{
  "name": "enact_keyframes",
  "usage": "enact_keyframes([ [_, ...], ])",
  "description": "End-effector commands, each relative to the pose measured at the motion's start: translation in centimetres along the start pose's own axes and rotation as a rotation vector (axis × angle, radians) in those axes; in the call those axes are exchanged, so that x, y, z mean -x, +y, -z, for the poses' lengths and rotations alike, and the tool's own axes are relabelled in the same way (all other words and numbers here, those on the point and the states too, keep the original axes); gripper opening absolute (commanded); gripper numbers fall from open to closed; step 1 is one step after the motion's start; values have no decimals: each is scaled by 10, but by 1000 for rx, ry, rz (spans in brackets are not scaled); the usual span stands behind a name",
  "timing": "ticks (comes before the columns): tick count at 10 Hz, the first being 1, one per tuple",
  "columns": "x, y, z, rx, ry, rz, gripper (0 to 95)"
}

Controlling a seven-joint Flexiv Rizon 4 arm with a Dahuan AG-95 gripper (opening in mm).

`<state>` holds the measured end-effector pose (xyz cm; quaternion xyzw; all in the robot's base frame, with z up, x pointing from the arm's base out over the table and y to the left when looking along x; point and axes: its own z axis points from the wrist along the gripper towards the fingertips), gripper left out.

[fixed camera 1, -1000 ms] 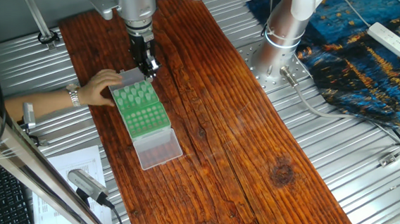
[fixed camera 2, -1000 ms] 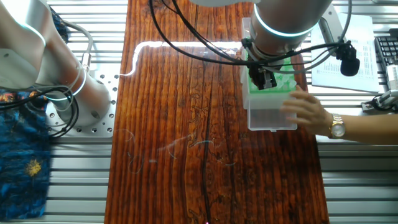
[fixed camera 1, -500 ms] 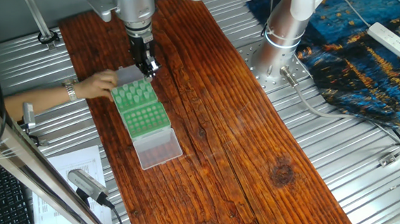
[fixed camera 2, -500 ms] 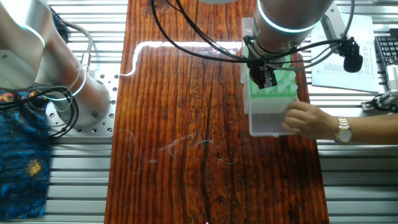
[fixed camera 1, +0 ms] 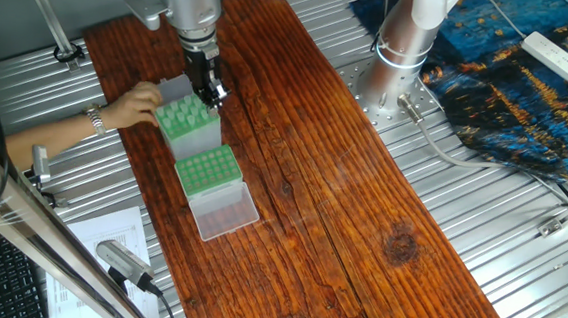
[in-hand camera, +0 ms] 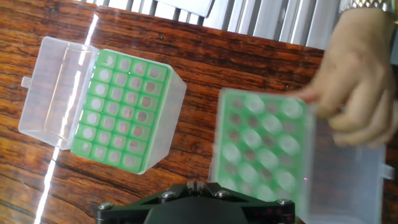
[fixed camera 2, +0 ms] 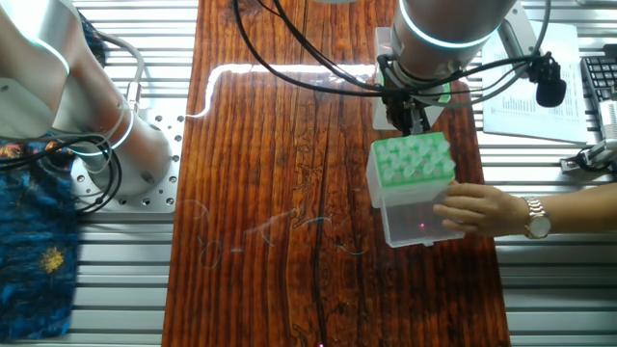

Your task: Transfer all large pipette tips from one holder to another

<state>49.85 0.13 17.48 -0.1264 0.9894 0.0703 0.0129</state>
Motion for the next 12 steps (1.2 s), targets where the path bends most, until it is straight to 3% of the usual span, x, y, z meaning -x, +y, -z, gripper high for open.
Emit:
enact_keyframes([
  [1,0,1,0,0,-3,0,0],
  [12,0,0,0,-4,-1,-12,0],
])
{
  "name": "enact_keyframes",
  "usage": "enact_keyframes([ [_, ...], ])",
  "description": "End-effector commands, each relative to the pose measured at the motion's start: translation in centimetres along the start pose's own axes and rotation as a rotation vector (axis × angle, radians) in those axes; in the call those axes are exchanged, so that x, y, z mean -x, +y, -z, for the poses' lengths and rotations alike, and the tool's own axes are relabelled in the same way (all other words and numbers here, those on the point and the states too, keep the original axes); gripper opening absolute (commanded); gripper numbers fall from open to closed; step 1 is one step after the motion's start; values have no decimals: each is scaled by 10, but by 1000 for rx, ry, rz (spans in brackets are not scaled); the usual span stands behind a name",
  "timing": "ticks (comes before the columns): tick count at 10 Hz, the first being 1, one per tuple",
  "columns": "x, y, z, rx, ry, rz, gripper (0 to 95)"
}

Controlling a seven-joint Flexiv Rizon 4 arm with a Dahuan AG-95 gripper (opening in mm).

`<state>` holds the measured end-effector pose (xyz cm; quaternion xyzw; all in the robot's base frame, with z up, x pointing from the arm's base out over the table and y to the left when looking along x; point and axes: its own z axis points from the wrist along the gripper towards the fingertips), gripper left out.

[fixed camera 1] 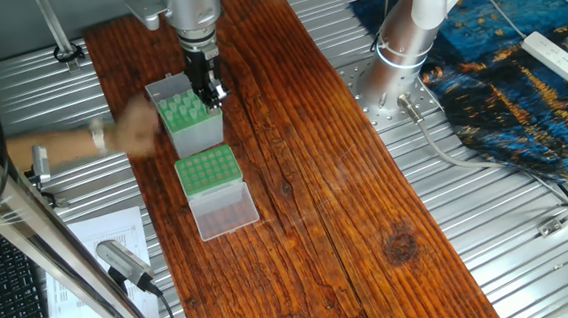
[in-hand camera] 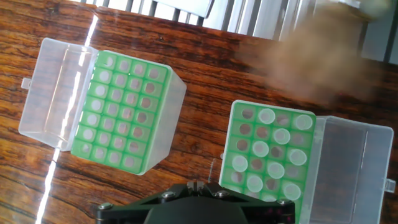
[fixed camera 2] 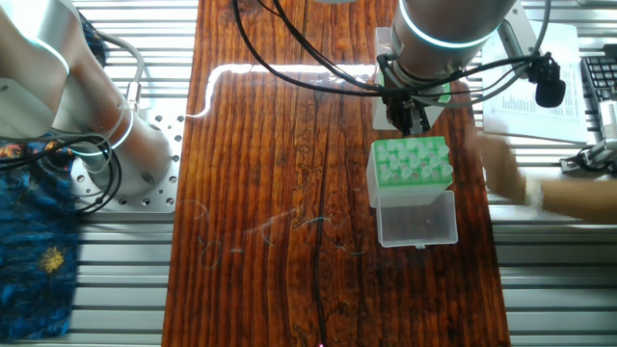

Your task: Transfer all large pipette tips from one holder to another

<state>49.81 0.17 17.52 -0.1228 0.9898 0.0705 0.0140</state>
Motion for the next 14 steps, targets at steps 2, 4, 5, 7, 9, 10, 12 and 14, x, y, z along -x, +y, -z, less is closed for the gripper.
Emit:
enact_keyframes([
  [2,0,0,0,-7,2,-22,0],
  [4,0,0,0,-8,1,-20,0],
  [5,0,0,0,-9,2,-24,0],
  [7,0,0,0,-9,1,-25,0],
  [9,0,0,0,-10,1,-28,0],
  [10,0,0,0,-9,0,-34,0],
  [12,0,0,0,-9,-1,-28,0],
  [14,0,0,0,-9,0,-27,0],
])
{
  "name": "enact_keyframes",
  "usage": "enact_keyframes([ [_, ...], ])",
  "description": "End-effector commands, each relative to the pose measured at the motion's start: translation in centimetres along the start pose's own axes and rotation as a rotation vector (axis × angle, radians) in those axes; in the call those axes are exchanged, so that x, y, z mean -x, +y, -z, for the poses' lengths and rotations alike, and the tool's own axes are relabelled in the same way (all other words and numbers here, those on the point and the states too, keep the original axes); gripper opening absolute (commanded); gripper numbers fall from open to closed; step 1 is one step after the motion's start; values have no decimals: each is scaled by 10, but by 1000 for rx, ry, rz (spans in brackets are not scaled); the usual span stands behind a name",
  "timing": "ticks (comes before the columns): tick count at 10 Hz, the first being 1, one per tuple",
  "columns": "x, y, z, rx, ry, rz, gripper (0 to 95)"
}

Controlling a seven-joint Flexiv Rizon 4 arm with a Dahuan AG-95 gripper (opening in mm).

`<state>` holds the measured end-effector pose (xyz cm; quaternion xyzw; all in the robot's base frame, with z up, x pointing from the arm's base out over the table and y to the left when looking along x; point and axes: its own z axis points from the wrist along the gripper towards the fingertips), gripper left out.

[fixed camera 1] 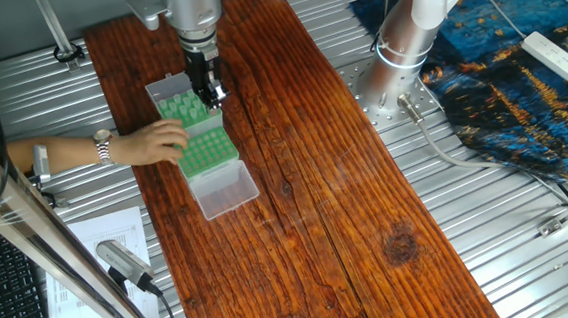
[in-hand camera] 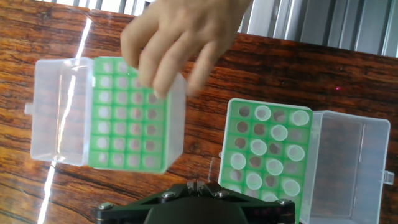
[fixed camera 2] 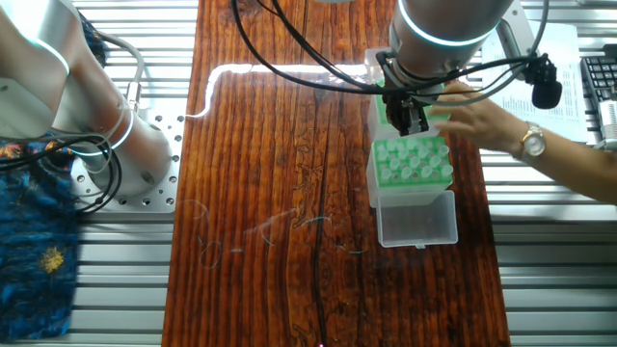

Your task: Transfer all large pipette tips from one holder to another

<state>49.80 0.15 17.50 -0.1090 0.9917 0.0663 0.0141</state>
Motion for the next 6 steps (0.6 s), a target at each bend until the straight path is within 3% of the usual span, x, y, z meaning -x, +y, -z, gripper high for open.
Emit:
enact_keyframes([
  [1,0,0,0,0,1,-1,0],
  [6,0,0,0,0,4,3,0],
])
